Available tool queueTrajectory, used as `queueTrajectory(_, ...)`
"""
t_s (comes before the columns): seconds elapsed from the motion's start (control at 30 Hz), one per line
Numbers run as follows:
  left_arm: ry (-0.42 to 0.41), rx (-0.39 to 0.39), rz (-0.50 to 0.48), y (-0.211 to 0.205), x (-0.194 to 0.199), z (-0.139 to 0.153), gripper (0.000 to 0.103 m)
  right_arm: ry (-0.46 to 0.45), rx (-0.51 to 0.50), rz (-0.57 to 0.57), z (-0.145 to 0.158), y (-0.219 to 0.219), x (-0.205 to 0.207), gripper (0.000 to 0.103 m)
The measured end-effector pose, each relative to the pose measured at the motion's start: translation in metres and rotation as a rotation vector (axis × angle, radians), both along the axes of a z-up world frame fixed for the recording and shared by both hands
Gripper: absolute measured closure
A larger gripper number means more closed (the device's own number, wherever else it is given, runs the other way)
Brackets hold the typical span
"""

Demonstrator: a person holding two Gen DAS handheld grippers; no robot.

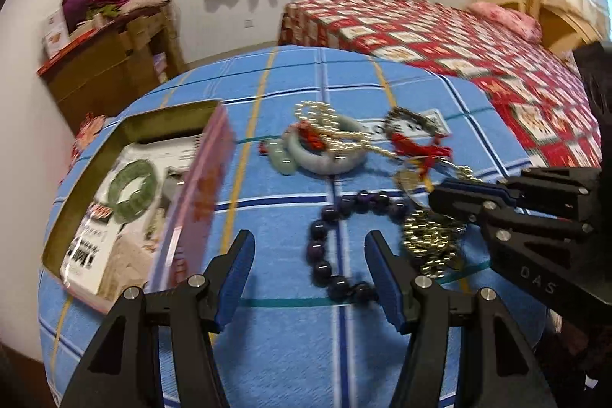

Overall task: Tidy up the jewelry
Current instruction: 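Grasp the dark purple bead bracelet with the left tool while the right holds the bangle, then lift the silver bangle with gold bead chain with the right tool while the left holds the bracelet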

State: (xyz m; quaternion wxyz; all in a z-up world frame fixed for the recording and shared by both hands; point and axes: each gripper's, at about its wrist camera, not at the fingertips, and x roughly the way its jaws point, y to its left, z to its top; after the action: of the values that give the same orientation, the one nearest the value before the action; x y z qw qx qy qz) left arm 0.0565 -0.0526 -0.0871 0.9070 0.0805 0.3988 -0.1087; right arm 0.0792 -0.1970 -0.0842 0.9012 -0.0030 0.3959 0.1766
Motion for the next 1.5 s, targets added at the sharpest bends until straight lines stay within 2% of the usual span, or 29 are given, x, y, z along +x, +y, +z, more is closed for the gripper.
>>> queueTrajectory(0.07, 0.021, -0.002, -0.012, -0.005, 0.006, -0.004, 0.043, -0.028, 0.034, 0.014, 0.006, -0.002, -0.003, 0.095)
queueTrajectory(0.13, 0.052, -0.002, -0.025, -0.008, 0.011, -0.009, 0.050, -0.065, 0.048, 0.032, 0.014, -0.001, -0.007, 0.095)
queueTrajectory(0.17, 0.077, -0.009, -0.030, -0.009, 0.015, -0.014, 0.057, -0.068, 0.041, 0.037, 0.016, 0.001, -0.008, 0.095)
queueTrajectory(0.27, 0.103, -0.017, -0.036, -0.009, 0.018, -0.019, 0.062, -0.051, 0.023, 0.053, 0.014, 0.003, -0.005, 0.095)
queueTrajectory(0.33, 0.110, -0.039, -0.050, -0.008, 0.018, -0.019, 0.075, -0.053, 0.013, 0.038, 0.012, 0.001, -0.004, 0.094)
queueTrajectory(0.37, 0.107, -0.040, -0.047, -0.006, 0.017, -0.019, 0.089, -0.052, 0.013, 0.022, 0.010, -0.002, -0.004, 0.093)
queueTrajectory(0.43, 0.118, -0.080, -0.045, 0.000, 0.018, -0.019, 0.089, -0.041, 0.020, -0.017, 0.008, -0.010, -0.002, 0.078)
queueTrajectory(0.57, 0.079, -0.126, -0.012, 0.014, 0.009, -0.007, 0.089, -0.024, -0.024, -0.087, 0.005, -0.026, -0.001, 0.078)
queueTrajectory(0.7, -0.022, -0.140, -0.009, 0.021, -0.006, 0.022, 0.089, 0.016, -0.043, -0.096, -0.001, -0.029, 0.001, 0.078)
queueTrajectory(0.8, -0.067, -0.159, -0.004, 0.027, -0.010, 0.041, 0.089, 0.043, -0.046, -0.096, -0.006, -0.027, 0.003, 0.078)
queueTrajectory(0.9, -0.078, -0.169, -0.010, 0.028, -0.009, 0.049, 0.089, 0.044, -0.069, -0.101, -0.008, -0.024, 0.007, 0.078)
queueTrajectory(1.17, -0.054, -0.178, -0.003, 0.032, -0.006, 0.042, 0.089, 0.060, -0.087, -0.106, -0.009, -0.021, 0.024, 0.078)
queueTrajectory(1.2, -0.055, -0.179, -0.005, 0.032, -0.007, 0.042, 0.089, 0.063, -0.093, -0.099, -0.010, -0.020, 0.025, 0.078)
queueTrajectory(1.33, -0.055, -0.181, -0.007, 0.032, -0.008, 0.042, 0.089, 0.068, -0.099, -0.067, -0.007, -0.015, 0.024, 0.095)
queueTrajectory(1.5, -0.076, -0.191, 0.007, 0.038, -0.011, 0.049, 0.089, 0.031, -0.053, -0.051, 0.005, -0.015, 0.004, 0.098)
